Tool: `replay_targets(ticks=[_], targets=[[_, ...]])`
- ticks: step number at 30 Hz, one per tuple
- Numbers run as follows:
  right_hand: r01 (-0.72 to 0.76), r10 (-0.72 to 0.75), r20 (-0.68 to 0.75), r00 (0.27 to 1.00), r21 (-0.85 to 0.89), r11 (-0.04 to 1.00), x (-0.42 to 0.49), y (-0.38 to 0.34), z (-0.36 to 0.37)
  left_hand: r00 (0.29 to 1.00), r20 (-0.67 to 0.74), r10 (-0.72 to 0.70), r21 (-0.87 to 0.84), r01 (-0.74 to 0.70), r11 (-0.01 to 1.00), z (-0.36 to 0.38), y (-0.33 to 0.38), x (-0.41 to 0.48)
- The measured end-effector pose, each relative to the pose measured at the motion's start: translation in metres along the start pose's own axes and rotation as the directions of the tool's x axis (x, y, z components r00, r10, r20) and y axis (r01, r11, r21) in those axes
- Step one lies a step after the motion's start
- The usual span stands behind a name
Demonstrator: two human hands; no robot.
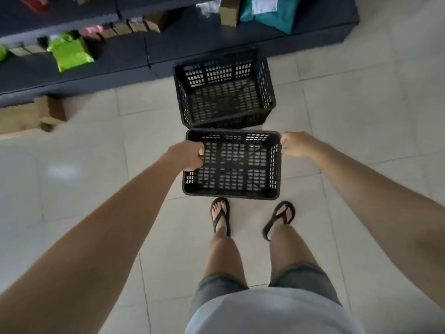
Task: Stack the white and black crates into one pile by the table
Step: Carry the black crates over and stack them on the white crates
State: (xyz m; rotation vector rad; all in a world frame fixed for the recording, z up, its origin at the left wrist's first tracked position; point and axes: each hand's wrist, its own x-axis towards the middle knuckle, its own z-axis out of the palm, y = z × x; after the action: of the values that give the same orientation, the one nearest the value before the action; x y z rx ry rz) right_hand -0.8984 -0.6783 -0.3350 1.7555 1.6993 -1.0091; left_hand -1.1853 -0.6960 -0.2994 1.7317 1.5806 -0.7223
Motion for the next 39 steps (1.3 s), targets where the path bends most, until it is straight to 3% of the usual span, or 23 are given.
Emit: replay_targets(ticks=[8,17,24,28,31,39], targets=[[-0.142,0.146,-0.012,0.989,0.146,0.979,0.05,0.02,0.076,0.997,0.073,-0.02,-0.036,0.023,0.999,0.039,-0.047,0.099],[-0.222,0.225,-0.018,0.974,0.095,0.97,0.171,0.044,0.187,0.994,0.102,-0.03,-0.05,0.035,0.998,0.16,-0.096,0.232],[-0.375,0.382,-0.044,0.923,0.119,0.919,0.24,0.061,0.237,0.975,0.062,-0.214,0.033,0.213,0.977,0.228,-0.122,0.293],[-0.393,0.412,-0.073,0.908,0.193,0.899,0.257,0.064,0.263,0.965,-0.051,-0.255,-0.184,0.242,0.953,0.242,-0.13,0.318],[-0.391,0.425,-0.111,0.898,0.238,0.889,0.264,0.066,0.276,0.945,-0.059,-0.322,-0.314,0.288,0.905,0.244,-0.135,0.33],[-0.336,0.396,-0.199,0.896,0.277,0.9,0.267,0.096,0.277,0.91,-0.129,-0.394,-0.257,0.353,0.9,0.228,-0.112,0.337]])
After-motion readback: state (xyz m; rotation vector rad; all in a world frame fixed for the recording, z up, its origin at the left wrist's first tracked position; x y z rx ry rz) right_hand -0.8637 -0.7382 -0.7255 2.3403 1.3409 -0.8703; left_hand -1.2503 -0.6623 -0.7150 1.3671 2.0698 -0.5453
